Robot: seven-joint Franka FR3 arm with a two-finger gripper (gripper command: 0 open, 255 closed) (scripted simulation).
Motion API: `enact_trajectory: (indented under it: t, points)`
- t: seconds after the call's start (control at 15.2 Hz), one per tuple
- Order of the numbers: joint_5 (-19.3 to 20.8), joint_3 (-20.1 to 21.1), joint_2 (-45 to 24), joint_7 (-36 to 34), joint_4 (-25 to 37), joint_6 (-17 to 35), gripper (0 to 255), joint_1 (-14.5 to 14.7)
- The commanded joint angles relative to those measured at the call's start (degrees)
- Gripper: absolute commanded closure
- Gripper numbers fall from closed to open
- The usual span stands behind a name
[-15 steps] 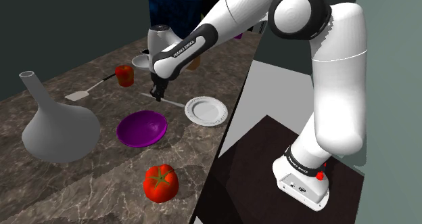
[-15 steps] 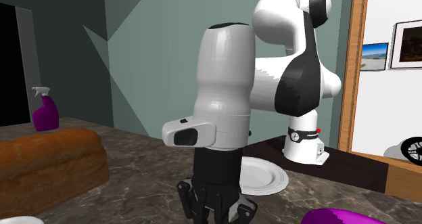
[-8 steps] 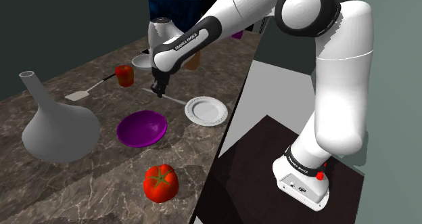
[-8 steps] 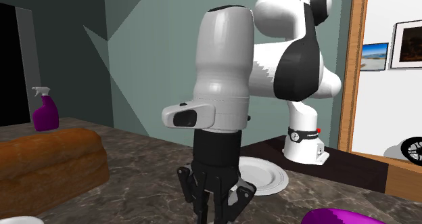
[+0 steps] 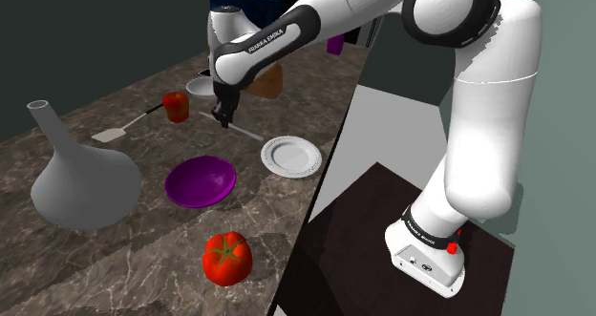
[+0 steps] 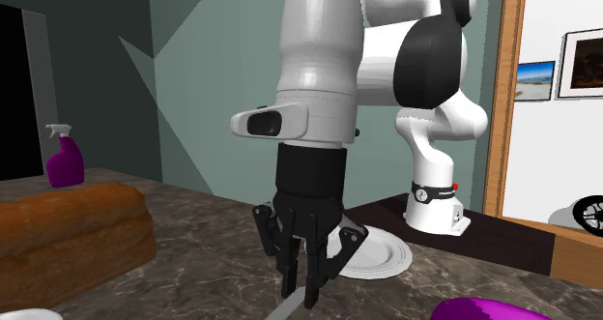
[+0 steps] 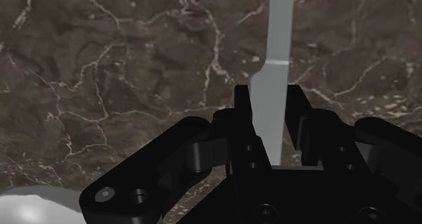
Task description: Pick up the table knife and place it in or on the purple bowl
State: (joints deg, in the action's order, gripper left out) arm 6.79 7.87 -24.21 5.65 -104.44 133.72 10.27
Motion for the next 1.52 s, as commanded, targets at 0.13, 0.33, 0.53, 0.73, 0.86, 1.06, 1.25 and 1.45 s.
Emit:
enact_trajectory:
  t: [0.13,0.33,0.53,0.73,0.86,1.06,1.25,1.45]
  points:
    - [-0.42,0.21,1.65,0.33,0.85,-2.5,255,-0.13]
    - [-0.71,0.34,2.77,0.57,1.64,-4.39,255,-0.21]
    - [-0.92,0.43,3.56,0.74,2.3,-5.84,255,-0.26]
    - [-0.45,1.41,5.77,-2.94,-0.83,-5.07,255,2.03]
    - [-0.12,2.14,7.02,-5.47,-2.56,-4.72,255,3.56]
    - [0.38,3.27,8.56,-9.35,-4.63,-4.4,255,5.93]
    - [0.92,4.48,9.69,-13.33,-6.07,-4.33,255,8.34]
    - [1.49,5.74,10.39,-17.39,-6.91,-4.49,255,10.8]
